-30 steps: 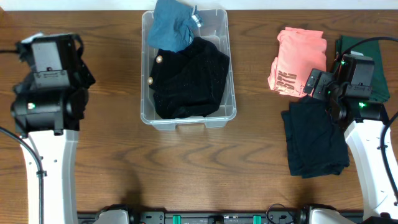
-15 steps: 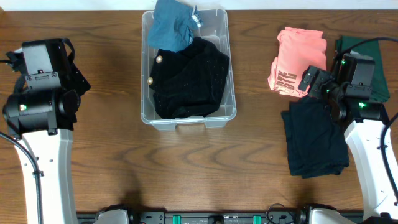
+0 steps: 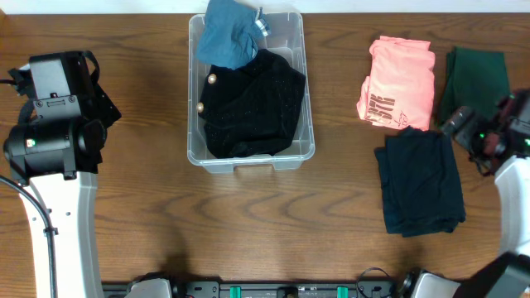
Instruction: Pack container
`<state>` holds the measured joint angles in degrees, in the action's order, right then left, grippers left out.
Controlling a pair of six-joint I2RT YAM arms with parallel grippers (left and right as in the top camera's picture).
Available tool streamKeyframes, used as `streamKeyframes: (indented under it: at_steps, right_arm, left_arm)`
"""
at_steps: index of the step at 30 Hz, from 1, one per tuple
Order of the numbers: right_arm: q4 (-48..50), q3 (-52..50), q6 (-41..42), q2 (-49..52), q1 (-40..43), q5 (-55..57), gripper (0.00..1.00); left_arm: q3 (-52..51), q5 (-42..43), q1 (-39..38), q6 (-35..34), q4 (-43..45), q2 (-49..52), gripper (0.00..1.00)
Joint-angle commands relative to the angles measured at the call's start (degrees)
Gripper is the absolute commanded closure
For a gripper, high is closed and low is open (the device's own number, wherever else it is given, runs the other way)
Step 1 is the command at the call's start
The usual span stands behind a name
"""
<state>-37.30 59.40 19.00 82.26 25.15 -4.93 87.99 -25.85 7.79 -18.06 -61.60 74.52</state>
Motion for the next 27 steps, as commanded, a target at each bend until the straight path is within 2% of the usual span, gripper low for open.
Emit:
streamKeyframes:
  at_steps: [1, 8, 20, 24, 27]
  right_arm:
    - [-1.5, -0.2, -5.2, 4.1, 2.7, -3.3, 0.01]
    - [-1.2, -0.2, -12.0, 12.4, 4.9, -3.9, 0.01]
    - [-6.0, -0.2, -12.4, 19.8, 5.9, -0.9, 0.01]
    - [-8.0, -0.3, -12.5, 21.3, 5.9, -3.0, 0.01]
    - [-8.6, -0.5, -16.2, 22.6, 5.9, -10.5, 0.02]
  left_arm:
    - [0.3, -0.3, 0.3, -0.5, -0.3, 0.1, 0.02]
    - [0.3, -0.3, 0.3, -0.5, -0.3, 0.1, 0.02]
    - [0.3, -0.3, 0.3, -0.5, -0.3, 0.1, 0.02]
    - [0.3, -0.3, 0.3, -0.5, -0.3, 0.1, 0.02]
    - [0.3, -0.3, 0.3, -0.5, -0.3, 0.1, 0.02]
